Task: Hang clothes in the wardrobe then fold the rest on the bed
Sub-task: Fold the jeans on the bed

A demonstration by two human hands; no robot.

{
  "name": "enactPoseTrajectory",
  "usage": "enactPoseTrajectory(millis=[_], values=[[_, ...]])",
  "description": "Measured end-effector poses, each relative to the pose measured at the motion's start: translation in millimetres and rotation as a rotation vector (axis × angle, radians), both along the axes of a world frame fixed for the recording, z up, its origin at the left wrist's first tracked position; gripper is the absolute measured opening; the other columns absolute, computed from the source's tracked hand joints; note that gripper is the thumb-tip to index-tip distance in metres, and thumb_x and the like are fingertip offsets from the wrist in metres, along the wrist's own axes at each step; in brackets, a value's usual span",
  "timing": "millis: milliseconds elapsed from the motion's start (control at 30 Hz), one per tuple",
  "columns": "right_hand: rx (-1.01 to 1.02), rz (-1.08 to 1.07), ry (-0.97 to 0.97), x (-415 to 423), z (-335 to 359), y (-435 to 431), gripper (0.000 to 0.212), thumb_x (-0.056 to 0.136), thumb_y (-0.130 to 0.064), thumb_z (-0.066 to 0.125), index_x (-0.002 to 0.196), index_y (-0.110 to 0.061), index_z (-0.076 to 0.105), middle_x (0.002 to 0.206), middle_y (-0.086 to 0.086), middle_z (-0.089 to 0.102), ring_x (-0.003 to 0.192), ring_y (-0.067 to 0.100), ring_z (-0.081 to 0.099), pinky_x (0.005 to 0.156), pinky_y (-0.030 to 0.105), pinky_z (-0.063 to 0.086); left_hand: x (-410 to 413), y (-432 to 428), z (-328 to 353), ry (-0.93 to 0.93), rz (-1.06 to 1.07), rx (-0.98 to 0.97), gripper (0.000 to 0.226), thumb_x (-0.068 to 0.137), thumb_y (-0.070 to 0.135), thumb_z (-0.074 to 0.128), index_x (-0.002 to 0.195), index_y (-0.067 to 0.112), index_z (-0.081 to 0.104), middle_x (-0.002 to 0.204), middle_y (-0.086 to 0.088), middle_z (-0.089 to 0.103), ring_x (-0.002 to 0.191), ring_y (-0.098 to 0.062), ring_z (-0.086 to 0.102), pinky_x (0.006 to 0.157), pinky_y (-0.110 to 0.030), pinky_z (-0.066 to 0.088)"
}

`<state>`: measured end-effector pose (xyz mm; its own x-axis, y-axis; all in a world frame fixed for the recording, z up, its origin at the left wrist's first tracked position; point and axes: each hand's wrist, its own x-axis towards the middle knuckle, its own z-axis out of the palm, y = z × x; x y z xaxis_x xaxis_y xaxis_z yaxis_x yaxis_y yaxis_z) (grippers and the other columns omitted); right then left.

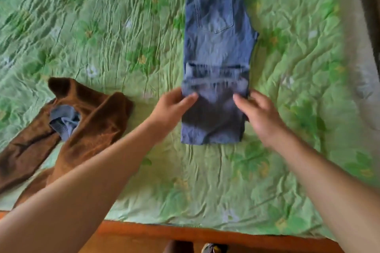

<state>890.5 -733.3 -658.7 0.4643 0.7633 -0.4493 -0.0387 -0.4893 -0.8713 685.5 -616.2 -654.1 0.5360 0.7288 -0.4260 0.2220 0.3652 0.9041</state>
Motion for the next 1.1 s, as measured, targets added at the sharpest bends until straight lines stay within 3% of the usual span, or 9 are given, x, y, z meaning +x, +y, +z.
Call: enactPoseTrajectory(millis=[67,167,233,300,500,567,700,967,1100], values=[[-0.076,-0.013,0.18,18,-32,32,0.047,0.079,-0.062,0.07,0.092,-0.017,0.066,0.096,0.01,0.073,0.093,0.026,0.067,0.087,0.044,0.048,22,29,-24,-0.02,0.074,-0.304,0.026,0.096,0.029,0.066,0.118,0.014,0.064,0.113,-0.008,0.071,0.105,-0.024,0.068,0.092,-0.044,0.055],[-0.284,0.06,0.292,11,-92,14,0.031,0.09,-0.034,0.073,0.103,-0.006,0.072,0.108,0.007,0.077,0.104,0.019,0.071,0.101,0.04,0.051,14,8,-73,0.185,0.028,-0.476,0.034,0.094,0.019,0.068,0.123,0.003,0.061,0.119,-0.014,0.071,0.105,-0.027,0.07,0.095,-0.044,0.056],[-0.34,0.009,0.272,-2,-116,-16,0.007,0.088,-0.019,0.076,0.085,-0.012,0.076,0.095,-0.006,0.079,0.085,0.002,0.073,0.082,0.021,0.055,-4,-17,-96,0.199,0.021,-0.503,0.035,0.094,0.009,0.066,0.127,-0.001,0.062,0.121,-0.015,0.071,0.111,-0.027,0.068,0.099,-0.039,0.054],[-0.322,-0.064,0.229,-7,-129,-29,0.006,0.088,-0.014,0.075,0.082,-0.014,0.074,0.083,-0.015,0.076,0.075,-0.004,0.069,0.069,0.01,0.049,-16,-26,-111,0.159,0.076,-0.518,0.031,0.096,0.006,0.062,0.126,-0.001,0.063,0.121,-0.015,0.071,0.109,-0.025,0.069,0.097,-0.037,0.055],[-0.259,-0.054,0.051,-12,-109,-14,0.011,0.088,-0.005,0.071,0.097,-0.001,0.066,0.1,0.022,0.074,0.089,0.033,0.07,0.085,0.049,0.055,-8,-22,-104,0.216,0.072,-0.301,0.015,0.101,0.012,0.059,0.113,0.013,0.067,0.112,-0.01,0.074,0.103,-0.024,0.071,0.093,-0.038,0.057],[-0.275,-0.051,-0.05,-15,-105,-19,0.011,0.088,-0.008,0.07,0.09,0.0,0.063,0.09,0.021,0.073,0.081,0.031,0.068,0.076,0.048,0.053,-6,-25,-102,0.238,0.073,-0.269,0.014,0.101,0.014,0.058,0.113,0.014,0.066,0.111,-0.008,0.074,0.103,-0.023,0.072,0.092,-0.037,0.057],[-0.421,0.094,-0.362,-34,-108,-62,0.042,0.093,-0.026,0.067,0.066,-0.009,0.04,0.057,0.004,0.048,0.062,0.028,0.048,0.057,0.039,0.023,-14,-54,-109,0.458,-0.069,-0.15,0.016,0.1,0.019,0.061,0.107,0.005,0.065,0.096,-0.007,0.07,0.086,-0.023,0.066,0.081,-0.037,0.054],[-0.43,0.196,-0.458,-53,-100,-111,0.044,0.09,-0.038,0.067,0.068,-0.011,0.039,0.058,0.0,0.048,0.058,0.024,0.043,0.057,0.037,0.023,-37,-115,-97,0.642,-0.006,-0.041,0.025,0.097,0.028,0.059,0.095,0.003,0.062,0.087,-0.012,0.067,0.074,-0.021,0.056,0.061,-0.03,0.046],[-0.457,0.282,-0.269,-74,-105,-161,0.03,0.095,-0.03,0.065,0.077,-0.015,0.047,0.068,0.004,0.052,0.068,0.029,0.053,0.064,0.04,0.037,-60,-176,-97,0.716,-0.023,-0.071,0.021,0.098,0.026,0.058,0.107,0.006,0.06,0.105,-0.014,0.07,0.083,-0.022,0.059,0.068,-0.032,0.044]])
